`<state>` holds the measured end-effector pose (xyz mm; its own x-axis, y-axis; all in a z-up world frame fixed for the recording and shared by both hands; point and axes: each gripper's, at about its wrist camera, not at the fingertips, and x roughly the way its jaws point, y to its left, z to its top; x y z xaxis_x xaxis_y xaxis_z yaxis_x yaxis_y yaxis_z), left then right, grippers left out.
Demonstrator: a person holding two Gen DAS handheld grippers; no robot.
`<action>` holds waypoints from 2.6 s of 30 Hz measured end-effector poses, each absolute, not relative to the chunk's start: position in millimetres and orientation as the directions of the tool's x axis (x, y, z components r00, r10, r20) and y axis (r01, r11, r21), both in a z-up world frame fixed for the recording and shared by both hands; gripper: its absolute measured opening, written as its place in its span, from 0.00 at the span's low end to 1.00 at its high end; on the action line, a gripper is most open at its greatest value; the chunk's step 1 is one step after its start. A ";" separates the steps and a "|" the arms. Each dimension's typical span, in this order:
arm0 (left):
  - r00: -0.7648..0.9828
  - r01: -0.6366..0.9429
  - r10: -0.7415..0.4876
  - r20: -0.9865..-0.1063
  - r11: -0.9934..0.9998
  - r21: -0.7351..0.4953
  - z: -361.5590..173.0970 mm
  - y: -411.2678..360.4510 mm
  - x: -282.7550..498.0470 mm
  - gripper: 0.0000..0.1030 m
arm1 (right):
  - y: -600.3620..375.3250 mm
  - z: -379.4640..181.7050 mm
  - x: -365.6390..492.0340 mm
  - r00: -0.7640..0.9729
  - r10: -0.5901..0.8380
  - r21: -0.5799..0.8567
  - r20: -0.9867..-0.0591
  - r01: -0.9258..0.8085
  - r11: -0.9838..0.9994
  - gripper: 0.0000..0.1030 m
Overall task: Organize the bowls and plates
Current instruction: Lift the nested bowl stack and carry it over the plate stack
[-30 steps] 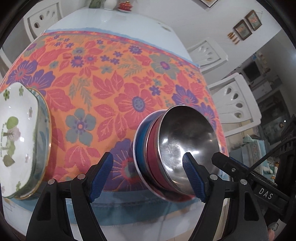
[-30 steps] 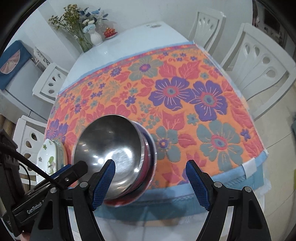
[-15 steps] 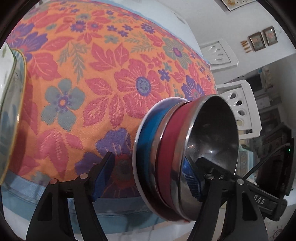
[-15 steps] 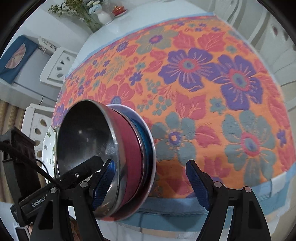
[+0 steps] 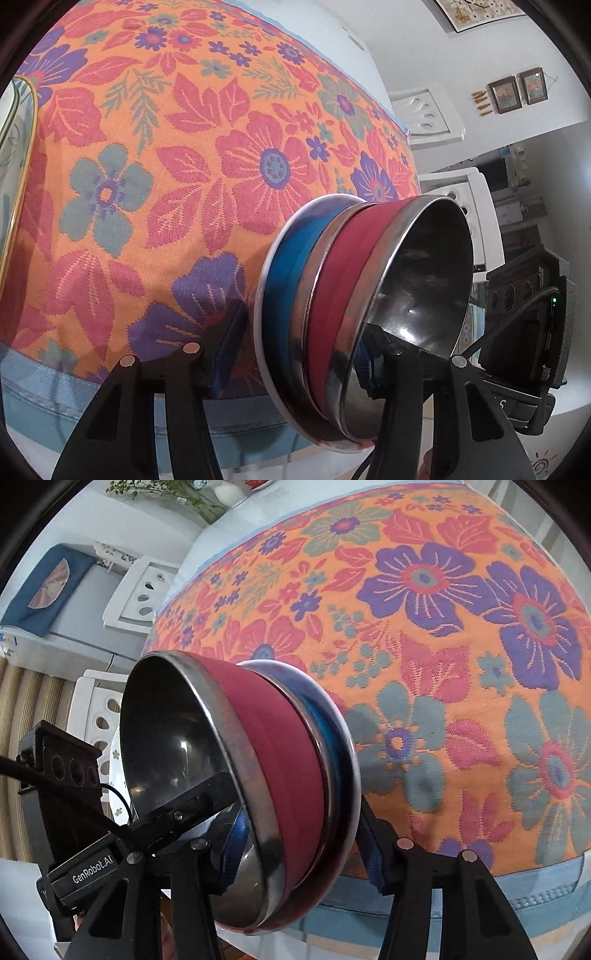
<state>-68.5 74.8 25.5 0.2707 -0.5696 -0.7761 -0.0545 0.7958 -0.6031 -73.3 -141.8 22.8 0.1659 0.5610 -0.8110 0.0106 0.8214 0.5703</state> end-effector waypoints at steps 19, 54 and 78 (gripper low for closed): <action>0.382 0.025 -0.530 -0.757 0.825 -0.565 80.8 101.2 -70.4 0.47 | -105.9 75.8 -72.3 0.274 0.497 0.499 -0.823 -0.066 0.864 0.49; 0.447 -0.073 -0.467 -0.763 0.831 -0.551 100.0 355.4 -94.7 0.47 | 148.1 113.7 -75.6 0.237 0.538 0.491 -0.809 -0.231 0.840 0.49; 0.467 -0.034 -0.521 -0.714 0.797 -0.603 96.1 383.7 -78.6 0.47 | 132.3 103.8 -79.1 0.225 0.552 0.536 -0.803 -0.132 0.834 0.48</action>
<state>-78.6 383.7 96.1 0.4670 -0.5211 -0.7144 -0.0341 0.7966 -0.6035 -79.1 132.3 103.8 0.2246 0.5523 -0.8028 -0.1323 0.8335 0.5364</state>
